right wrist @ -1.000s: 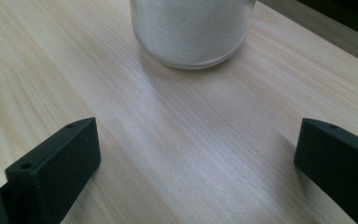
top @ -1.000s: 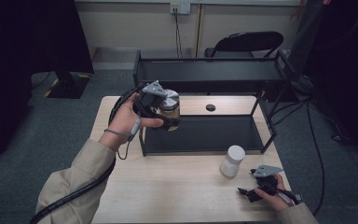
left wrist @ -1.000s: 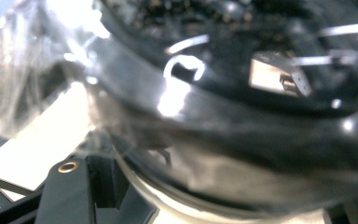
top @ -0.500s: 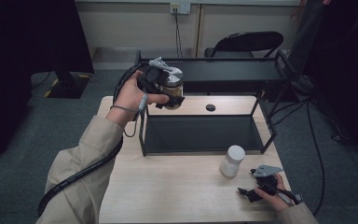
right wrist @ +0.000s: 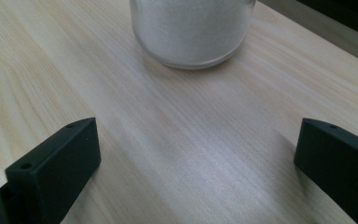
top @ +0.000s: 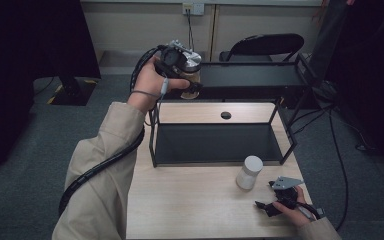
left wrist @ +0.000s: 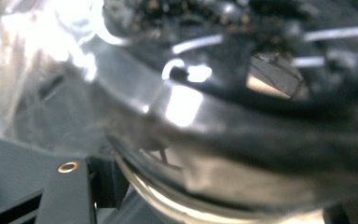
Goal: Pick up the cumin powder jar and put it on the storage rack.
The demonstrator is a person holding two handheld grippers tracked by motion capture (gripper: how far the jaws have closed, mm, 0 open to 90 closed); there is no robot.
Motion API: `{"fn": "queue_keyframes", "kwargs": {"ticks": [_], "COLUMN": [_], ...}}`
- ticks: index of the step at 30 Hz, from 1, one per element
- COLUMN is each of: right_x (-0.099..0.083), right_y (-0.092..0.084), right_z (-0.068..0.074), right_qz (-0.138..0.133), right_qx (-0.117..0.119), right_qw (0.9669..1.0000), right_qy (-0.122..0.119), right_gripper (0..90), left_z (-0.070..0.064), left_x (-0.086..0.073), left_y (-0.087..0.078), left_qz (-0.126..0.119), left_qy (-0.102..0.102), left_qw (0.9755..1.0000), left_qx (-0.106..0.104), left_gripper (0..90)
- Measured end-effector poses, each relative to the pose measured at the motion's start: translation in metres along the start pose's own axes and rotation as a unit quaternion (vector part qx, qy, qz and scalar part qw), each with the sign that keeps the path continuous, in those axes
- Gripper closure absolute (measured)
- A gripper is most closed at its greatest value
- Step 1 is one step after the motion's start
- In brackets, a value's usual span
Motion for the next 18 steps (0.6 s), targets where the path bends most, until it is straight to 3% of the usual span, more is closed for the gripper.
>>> {"fn": "queue_keyframes", "kwargs": {"ticks": [7, 18], "right_x": [0.000, 0.000], "right_y": [0.000, 0.000], "right_z": [0.000, 0.000], "right_qz": [0.000, 0.000], "right_qx": [0.000, 0.000], "right_qw": [1.0000, 1.0000], "right_qy": [0.000, 0.000], "right_gripper": [0.0, 0.0], "left_z": [0.009, 0.019], "left_x": [0.012, 0.013], "left_y": [0.016, 0.032], "left_qz": [-0.003, -0.009], "left_qy": [-0.028, -0.061], "left_qw": [0.9991, 0.9962], "left_qx": [0.032, 0.063], "left_gripper": [30.5, 30.5]}}
Point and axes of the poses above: each handheld gripper's, and its own axes: y roughly forward along the jaws, x roughly out of its top, z roughly to its left, the point moved 4 cm from there along y, roughly forward along the jaws, and after that the axes turned 4 degrees about -y, right-handed, at the moved point
